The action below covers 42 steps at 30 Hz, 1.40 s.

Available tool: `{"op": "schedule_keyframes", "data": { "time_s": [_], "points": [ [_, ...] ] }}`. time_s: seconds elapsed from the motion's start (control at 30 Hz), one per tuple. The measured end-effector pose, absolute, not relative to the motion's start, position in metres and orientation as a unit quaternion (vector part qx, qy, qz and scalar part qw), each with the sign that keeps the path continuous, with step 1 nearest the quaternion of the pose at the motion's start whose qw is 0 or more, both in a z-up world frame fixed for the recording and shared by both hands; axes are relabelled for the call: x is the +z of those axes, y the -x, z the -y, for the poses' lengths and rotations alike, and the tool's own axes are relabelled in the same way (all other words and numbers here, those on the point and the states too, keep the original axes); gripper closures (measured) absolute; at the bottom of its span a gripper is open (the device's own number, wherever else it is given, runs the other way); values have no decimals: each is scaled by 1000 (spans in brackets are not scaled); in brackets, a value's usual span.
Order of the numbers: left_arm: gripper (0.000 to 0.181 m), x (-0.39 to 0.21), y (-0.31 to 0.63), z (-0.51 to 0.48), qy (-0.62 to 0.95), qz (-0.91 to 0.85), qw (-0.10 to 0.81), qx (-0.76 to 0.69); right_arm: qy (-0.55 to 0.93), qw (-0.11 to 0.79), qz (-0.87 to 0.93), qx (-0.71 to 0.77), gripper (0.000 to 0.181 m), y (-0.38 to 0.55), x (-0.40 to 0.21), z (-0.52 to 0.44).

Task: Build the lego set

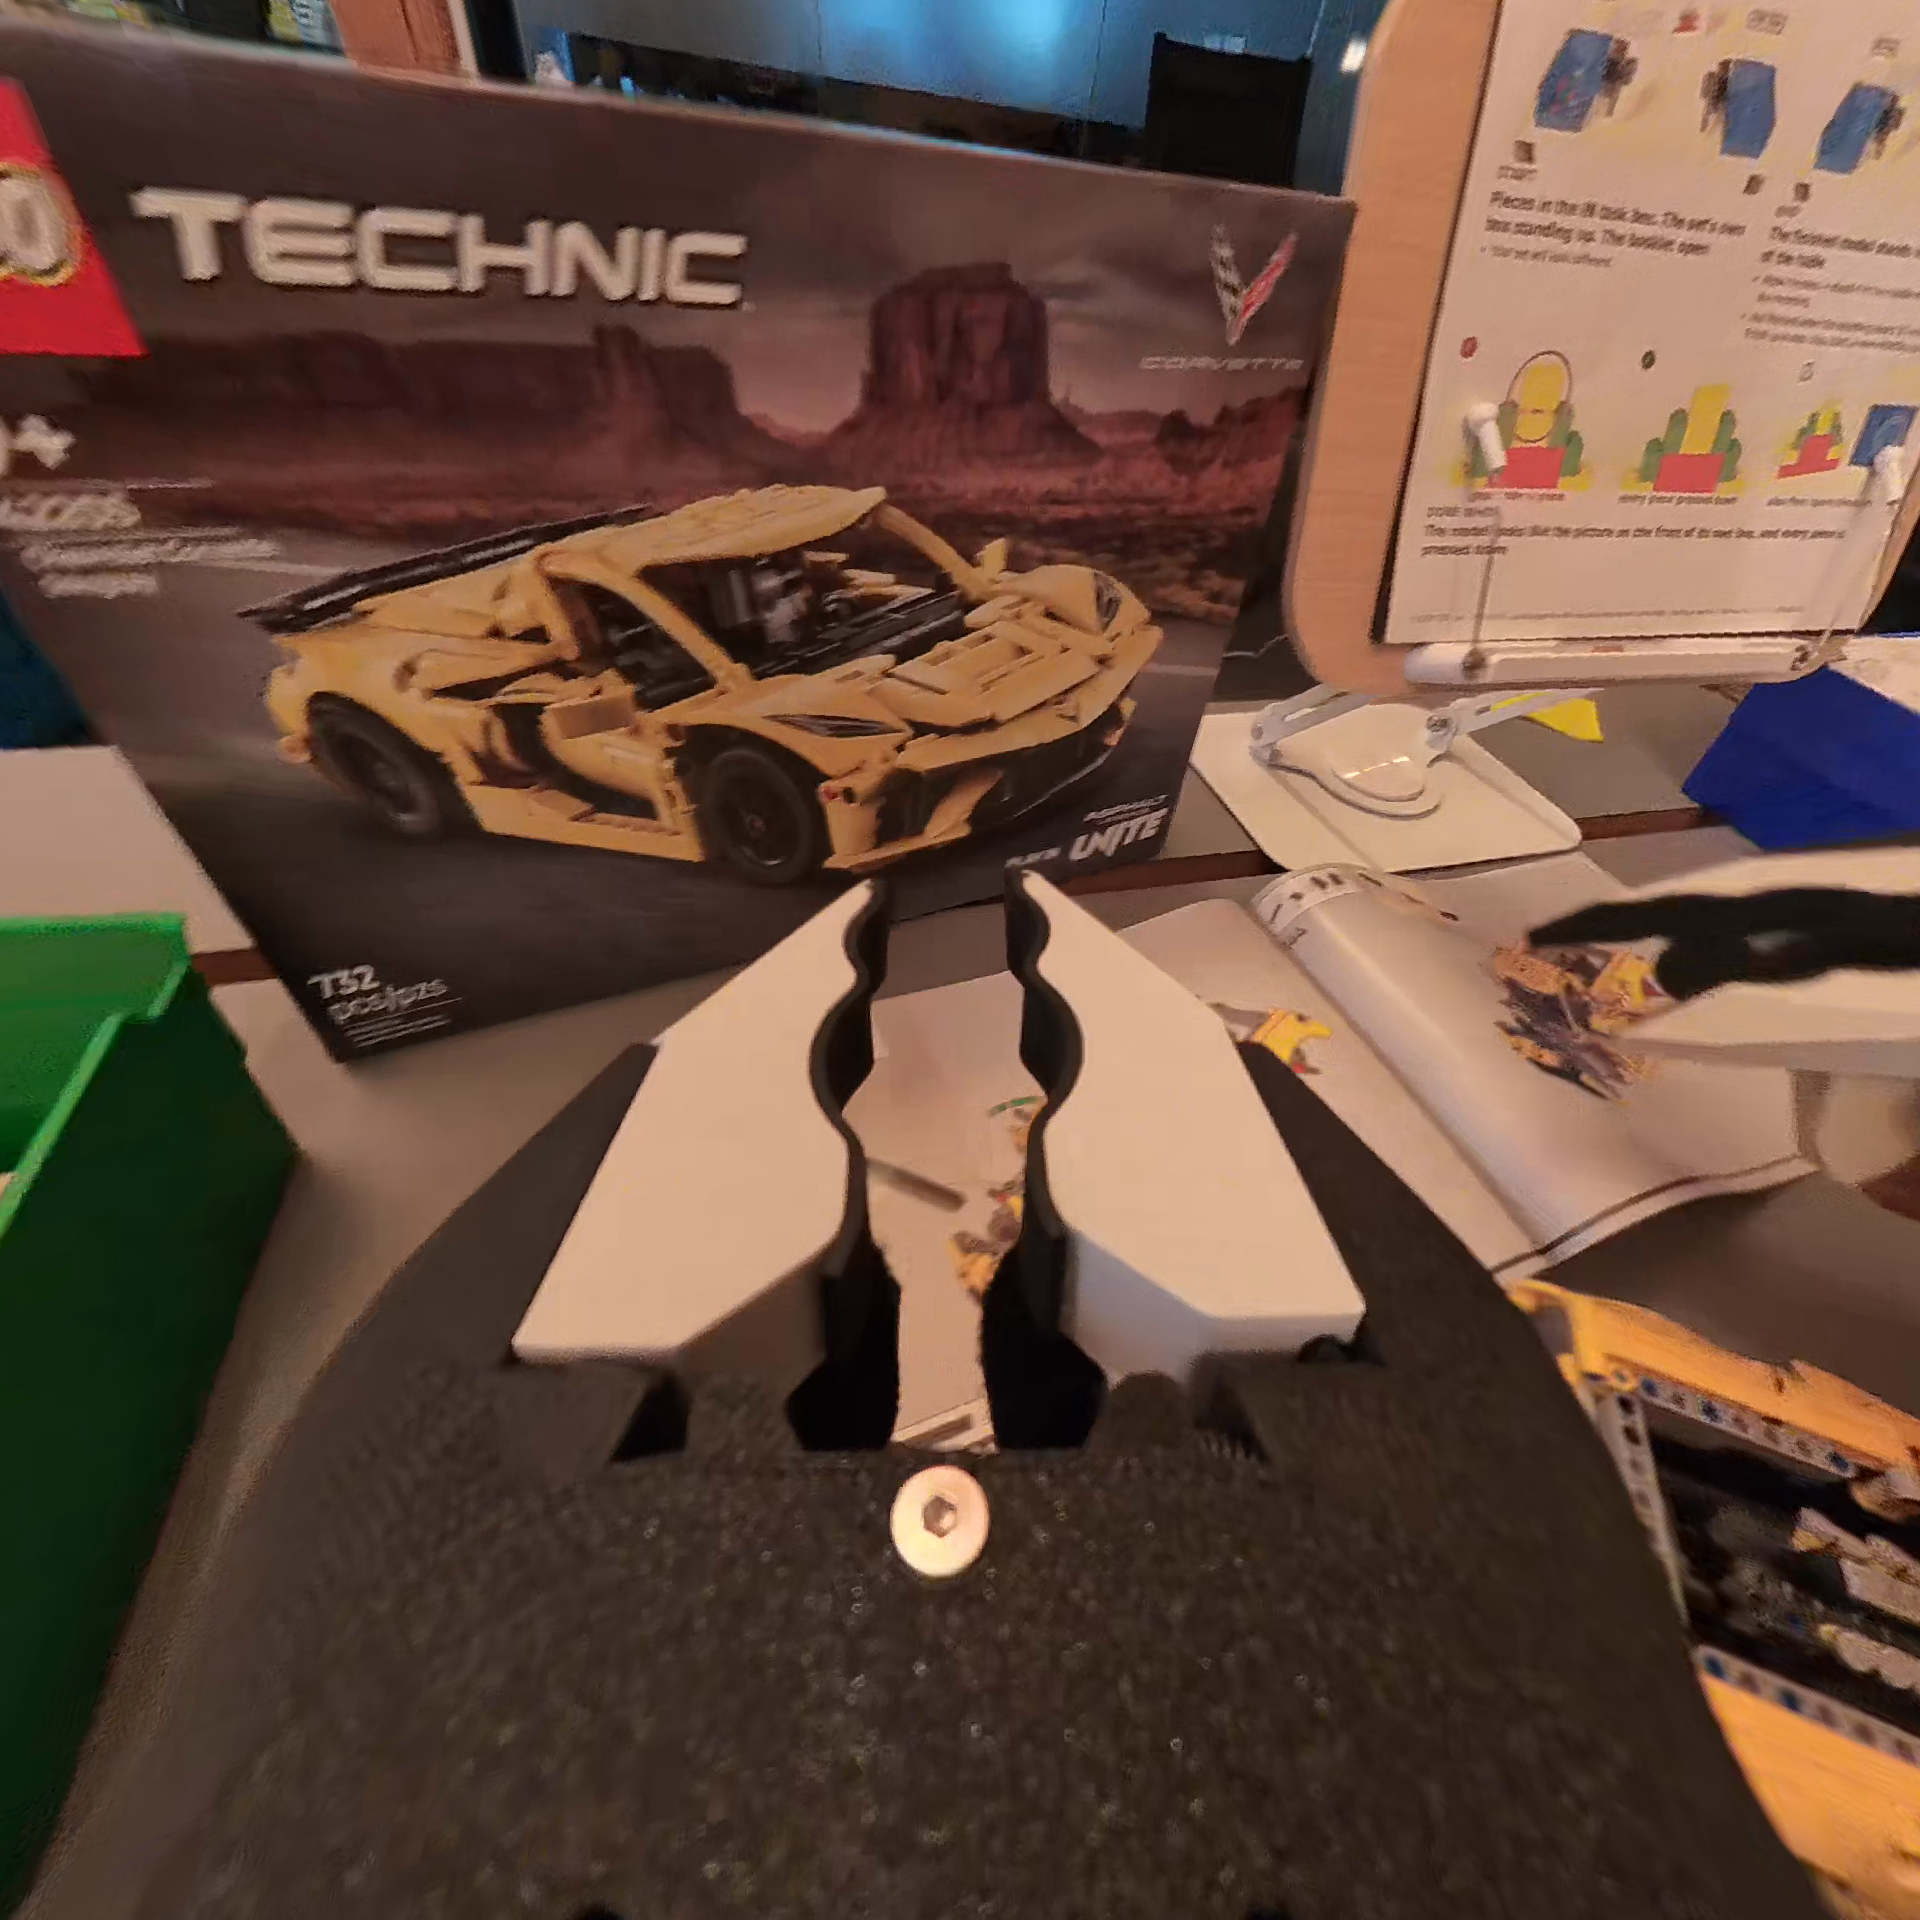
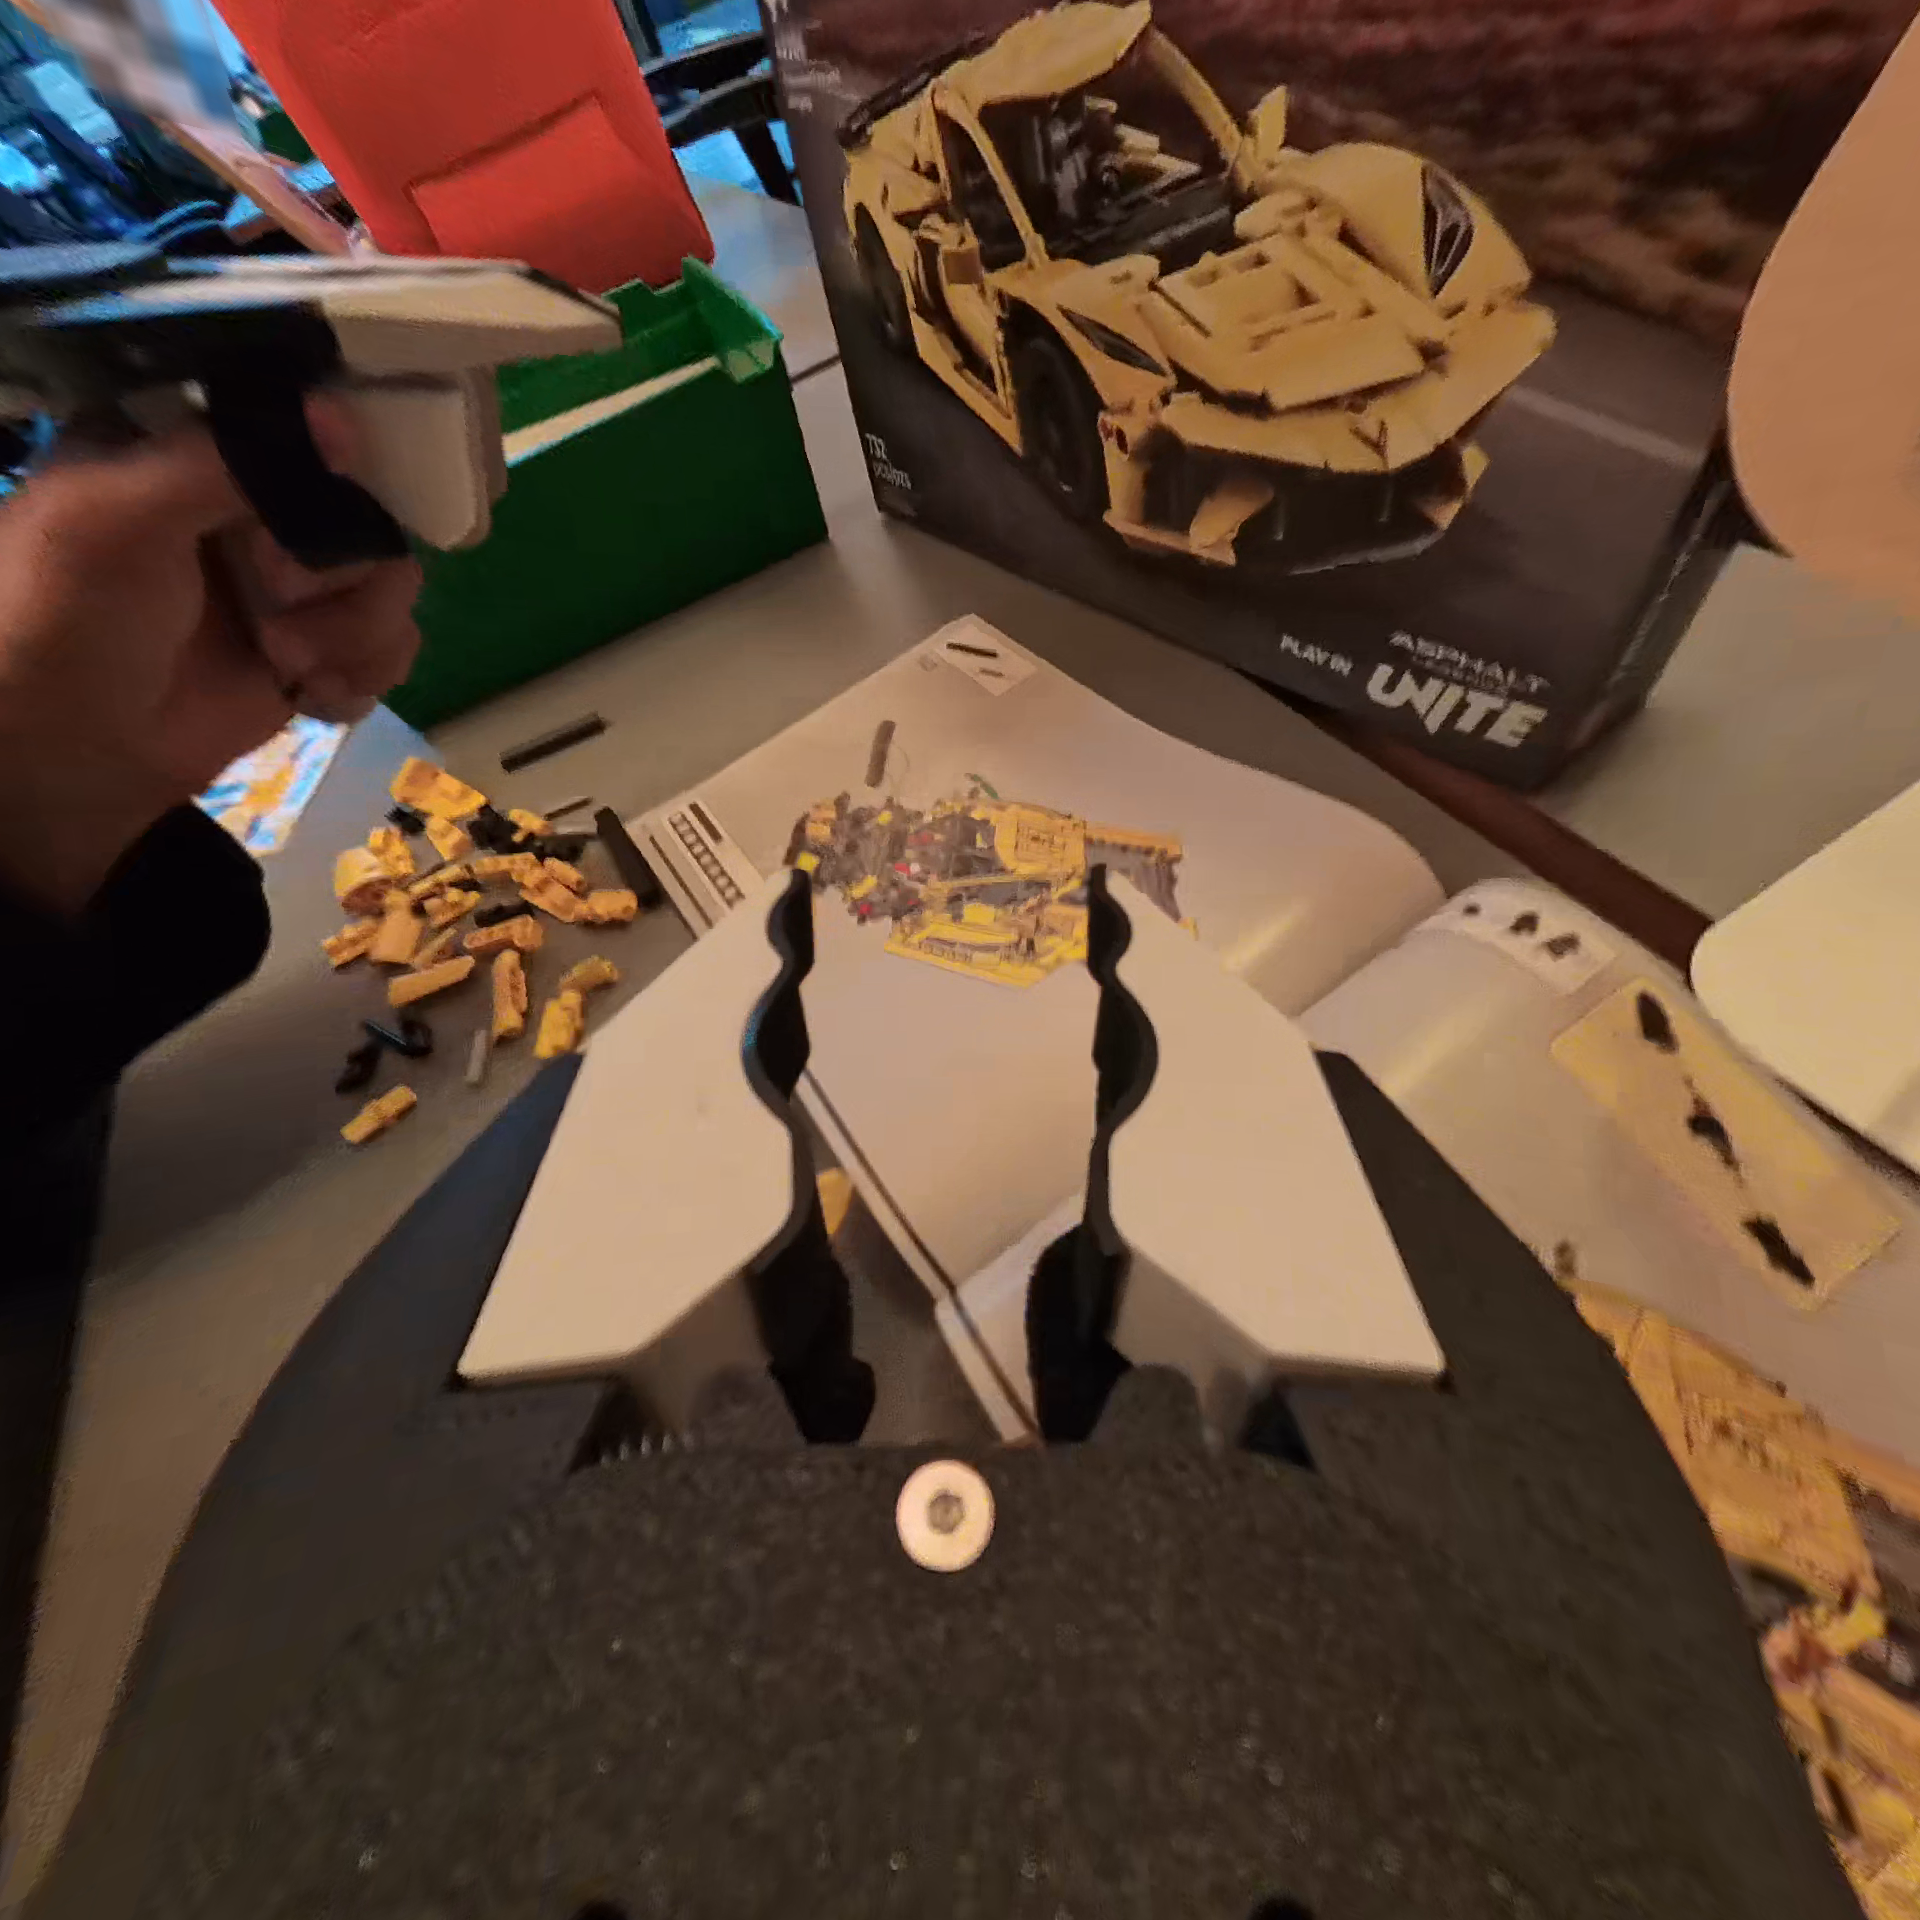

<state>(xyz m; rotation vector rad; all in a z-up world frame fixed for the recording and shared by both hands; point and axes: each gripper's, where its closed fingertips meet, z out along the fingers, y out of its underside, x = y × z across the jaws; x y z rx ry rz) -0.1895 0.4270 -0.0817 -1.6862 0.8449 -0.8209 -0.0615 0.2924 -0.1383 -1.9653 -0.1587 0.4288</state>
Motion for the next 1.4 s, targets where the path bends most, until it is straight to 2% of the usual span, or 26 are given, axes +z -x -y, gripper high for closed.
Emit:
{"op": "schedule_keyframes", "data": {
  "time_s": [0.07,0.2,0.5,0.63,0.8,1.07,1.4],
  "points": [
    [159,-94,199,-436,711,-321,506,-368,820,543,75,163,134,63,-150,-279],
    [159,-119,189,-434,728,-303,462,-405,834,520,90,159,132,55,-150,-269],
    [159,-123,175,-435,708,-322,476,-411,830,523,111,162,132,62,-123,-287],
    [159,-136,176,-436,712,-349,484,-371,838,511,112,155,130,66,-124,-279],
    [159,-139,170,-432,710,-360,480,-369,833,522,69,170,130,76,-96,-263],
    [159,-144,163,-426,706,-378,478,-361,844,523,45,111,131,47,-150,-246],
    [159,-160,157,-421,716,-393,458,-351,835,539,39,102,135,20,-172,-237]
  ]
}}
